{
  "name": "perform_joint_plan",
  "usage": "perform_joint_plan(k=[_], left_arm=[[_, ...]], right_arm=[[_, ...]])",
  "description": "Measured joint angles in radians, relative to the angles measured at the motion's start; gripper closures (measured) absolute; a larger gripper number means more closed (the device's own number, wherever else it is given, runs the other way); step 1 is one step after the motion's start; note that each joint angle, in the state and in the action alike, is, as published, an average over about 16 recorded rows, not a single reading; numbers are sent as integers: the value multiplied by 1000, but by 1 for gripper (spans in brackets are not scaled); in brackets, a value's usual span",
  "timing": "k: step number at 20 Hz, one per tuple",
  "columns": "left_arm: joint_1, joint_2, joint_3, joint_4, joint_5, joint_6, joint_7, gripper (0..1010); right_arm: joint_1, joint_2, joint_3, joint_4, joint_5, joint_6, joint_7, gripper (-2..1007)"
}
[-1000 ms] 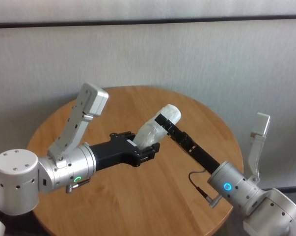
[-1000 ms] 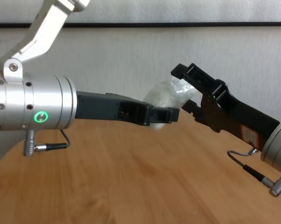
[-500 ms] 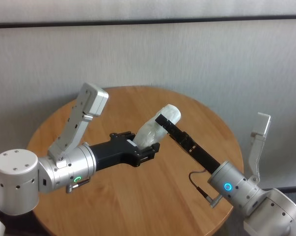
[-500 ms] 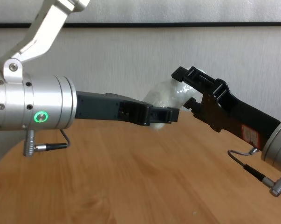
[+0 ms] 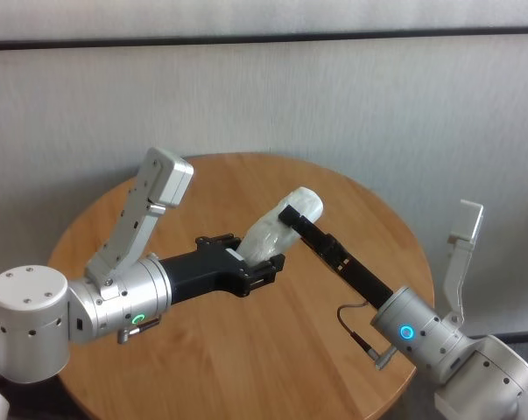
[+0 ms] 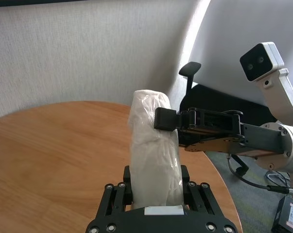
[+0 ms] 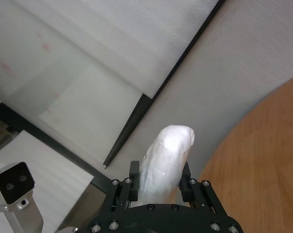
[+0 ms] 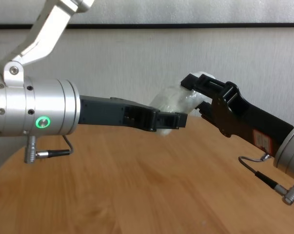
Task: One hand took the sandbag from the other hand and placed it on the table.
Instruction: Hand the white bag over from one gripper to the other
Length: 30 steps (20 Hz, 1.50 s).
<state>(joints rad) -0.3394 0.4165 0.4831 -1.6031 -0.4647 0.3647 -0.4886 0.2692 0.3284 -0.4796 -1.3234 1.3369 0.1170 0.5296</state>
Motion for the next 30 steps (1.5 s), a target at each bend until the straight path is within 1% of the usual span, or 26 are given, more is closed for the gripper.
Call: perform_joint_plan(k=[3,6,12,19,30], left_arm=[[0,0,0,0,0,0,0,441],[0,0,0,0,0,0,0,441],[0,0,0,0,0,0,0,441],[0,0,0,0,0,0,0,441],[0,0,0,0,0,0,0,441]], right_arm=[[0,0,0,0,0,0,0,516],[0,0,0,0,0,0,0,536],[-2,1,0,-3,2,-3,-4,539],[-7,5,-3,-8,11,-15,-11,539],[-13,19,-19,-13,36,-39,-20,539]])
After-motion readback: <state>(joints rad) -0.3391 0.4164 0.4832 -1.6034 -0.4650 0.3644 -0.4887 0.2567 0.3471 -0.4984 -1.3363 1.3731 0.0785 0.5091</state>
